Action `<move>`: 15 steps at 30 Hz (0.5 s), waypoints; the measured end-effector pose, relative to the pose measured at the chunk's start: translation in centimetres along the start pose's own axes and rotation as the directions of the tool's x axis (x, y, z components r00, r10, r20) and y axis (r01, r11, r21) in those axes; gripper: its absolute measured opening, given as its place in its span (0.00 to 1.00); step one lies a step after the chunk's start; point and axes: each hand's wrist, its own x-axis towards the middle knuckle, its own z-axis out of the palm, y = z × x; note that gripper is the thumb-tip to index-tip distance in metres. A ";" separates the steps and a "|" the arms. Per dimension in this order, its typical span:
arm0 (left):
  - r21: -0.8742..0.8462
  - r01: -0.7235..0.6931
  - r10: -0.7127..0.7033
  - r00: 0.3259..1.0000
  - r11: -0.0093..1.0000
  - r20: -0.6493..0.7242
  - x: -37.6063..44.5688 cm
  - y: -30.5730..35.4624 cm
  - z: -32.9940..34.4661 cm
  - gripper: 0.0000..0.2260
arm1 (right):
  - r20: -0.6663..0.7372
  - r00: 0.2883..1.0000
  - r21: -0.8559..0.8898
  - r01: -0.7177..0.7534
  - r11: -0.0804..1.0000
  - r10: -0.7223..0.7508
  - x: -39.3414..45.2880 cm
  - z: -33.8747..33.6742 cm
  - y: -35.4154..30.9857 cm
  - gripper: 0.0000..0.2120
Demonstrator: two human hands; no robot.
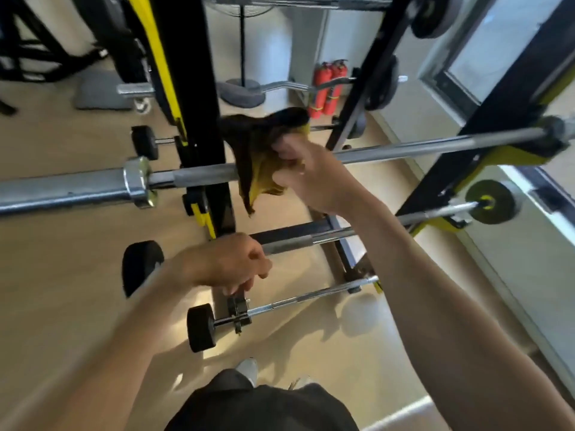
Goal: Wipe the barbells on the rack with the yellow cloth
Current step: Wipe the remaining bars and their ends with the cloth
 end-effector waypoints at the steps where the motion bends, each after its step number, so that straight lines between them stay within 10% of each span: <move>1: 0.003 0.006 -0.006 1.000 1.000 -0.005 -1.1 0.7 -1.2 0.10 | 0.022 0.998 -0.402 0.067 0.913 -0.063 1.4 0.2 1.2 0.21; 4: -0.119 -0.098 0.082 0.988 0.988 -0.133 -4.4 1.9 -4.7 0.11 | 0.177 0.971 -0.759 0.237 0.607 -0.158 3.7 1.6 2.3 0.29; 6: -0.154 -0.288 0.182 0.855 0.945 -0.486 -5.8 2.0 -6.3 0.11 | 0.240 0.940 -0.769 0.336 0.544 -0.241 4.8 2.5 1.8 0.26; 8: -0.033 -0.379 0.155 0.456 0.925 -0.877 -5.9 1.0 -7.6 0.11 | 0.269 0.911 -0.752 0.401 0.523 -0.311 5.6 4.3 0.5 0.22; 10: 0.059 -0.313 0.105 0.130 0.948 -0.986 -4.8 -0.5 -9.3 0.10 | 0.258 0.883 -0.742 0.442 0.504 -0.393 6.0 7.0 -0.8 0.20; 12: 0.085 -0.191 0.109 0.115 0.978 -0.987 -3.1 -1.9 -10.5 0.08 | 0.234 0.860 -0.744 0.459 0.486 -0.454 6.3 8.8 -1.3 0.19; 15: 0.179 0.076 0.147 0.314 0.981 -0.938 -1.0 -2.8 -10.6 0.19 | 0.280 0.839 -0.703 0.510 0.496 -0.466 6.1 7.3 0.2 0.21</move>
